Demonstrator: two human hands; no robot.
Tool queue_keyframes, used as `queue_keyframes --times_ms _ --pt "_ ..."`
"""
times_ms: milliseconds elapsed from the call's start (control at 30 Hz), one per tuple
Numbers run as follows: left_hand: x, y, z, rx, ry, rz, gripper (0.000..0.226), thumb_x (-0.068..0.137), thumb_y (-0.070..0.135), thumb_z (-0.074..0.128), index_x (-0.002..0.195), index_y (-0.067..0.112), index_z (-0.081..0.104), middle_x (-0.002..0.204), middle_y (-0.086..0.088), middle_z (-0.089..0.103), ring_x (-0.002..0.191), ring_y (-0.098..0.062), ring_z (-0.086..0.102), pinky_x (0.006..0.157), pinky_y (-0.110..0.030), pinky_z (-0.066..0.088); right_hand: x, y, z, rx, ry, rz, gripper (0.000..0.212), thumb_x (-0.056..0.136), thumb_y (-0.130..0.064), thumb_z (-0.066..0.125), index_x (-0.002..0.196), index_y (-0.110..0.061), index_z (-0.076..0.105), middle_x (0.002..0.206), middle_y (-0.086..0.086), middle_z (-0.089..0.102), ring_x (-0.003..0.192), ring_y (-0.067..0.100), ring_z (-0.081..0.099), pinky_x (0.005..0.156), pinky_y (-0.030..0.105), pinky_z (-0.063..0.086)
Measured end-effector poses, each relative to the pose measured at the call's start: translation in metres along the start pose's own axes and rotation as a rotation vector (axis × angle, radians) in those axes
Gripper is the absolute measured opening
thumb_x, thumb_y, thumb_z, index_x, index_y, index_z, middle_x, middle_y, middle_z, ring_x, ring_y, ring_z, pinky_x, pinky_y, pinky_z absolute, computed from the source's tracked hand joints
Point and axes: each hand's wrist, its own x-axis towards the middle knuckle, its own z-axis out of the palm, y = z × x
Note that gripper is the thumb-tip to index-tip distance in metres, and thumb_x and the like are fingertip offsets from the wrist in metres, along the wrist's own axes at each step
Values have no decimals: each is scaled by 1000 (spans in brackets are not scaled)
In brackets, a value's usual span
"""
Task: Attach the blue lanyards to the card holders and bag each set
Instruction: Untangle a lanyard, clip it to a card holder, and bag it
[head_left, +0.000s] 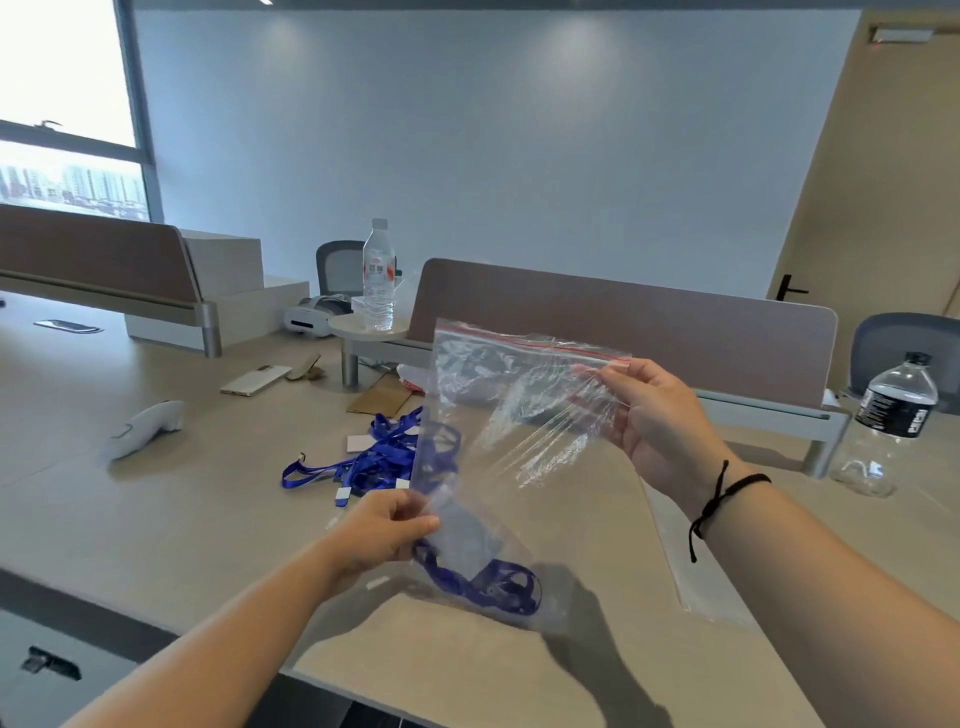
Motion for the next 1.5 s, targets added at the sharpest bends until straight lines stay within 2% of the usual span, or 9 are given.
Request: queue_keyframes --times_ms 200,367,467,700,933,1100,1233,1367,1500 --pt "-8 -19 -29 -18 47 71 17 100 19 58 115 14 64 98 -22 72 89 -39 72 79 -44 63 24 34 17 54 61 40 10 103 -5 50 97 -12 52 105 14 76 83 27 76 63 33 63" --pt "-21 -43 -76 -50 166 66 16 99 20 60 110 10 65 84 -7 75 76 -21 73 76 -37 61 44 77 53 59 51 94 12 104 -4 48 96 -13 50 105 18 74 75 21 77 62 32 63" --pt "-24 -61 -111 -37 259 30 13 99 18 61 107 9 67 89 -13 73 80 -24 70 83 -46 60 57 101 87 55 35 136 13 102 -1 49 96 -11 51 105 19 73 78 25 76 71 37 64" --pt "-26 -93 -211 116 381 -69 15 99 17 60 114 21 62 88 -5 72 76 -11 71 64 -21 56 98 157 185 -64 -26 208 12 99 -3 56 110 -4 60 97 14 77 88 27 76 81 41 61" --pt "-4 -128 -309 228 564 -162 20 90 25 73 107 33 67 85 -10 75 79 -24 74 77 -41 62 159 223 281 -135 -92 353 18 96 -1 61 113 -2 62 93 16 75 78 25 76 64 35 61" --pt "25 -146 -337 322 667 -155 25 84 31 80 107 27 71 65 3 65 59 -12 61 62 -26 48 197 253 321 -213 -94 360 13 94 4 61 107 0 60 84 17 67 66 25 68 55 34 60" --pt "34 -146 -336 429 822 -171 33 84 37 78 112 23 68 90 2 71 78 -14 66 71 -23 47 213 274 337 -416 -141 378 12 95 -7 63 108 -6 61 89 16 66 76 32 69 66 46 63" --pt "31 -137 -314 909 922 -81 31 93 51 60 108 26 71 115 5 67 99 -23 65 84 -35 46 206 281 343 -1275 -262 66 58 93 -50 60 133 -9 50 122 16 58 110 35 60 92 48 53" --pt "35 -138 -290 869 549 -155 47 103 53 36 144 35 47 157 13 38 143 -17 37 113 -31 28 154 278 365 -1445 -592 -371 62 95 -60 50 147 -26 39 153 1 39 136 25 44 107 43 41"
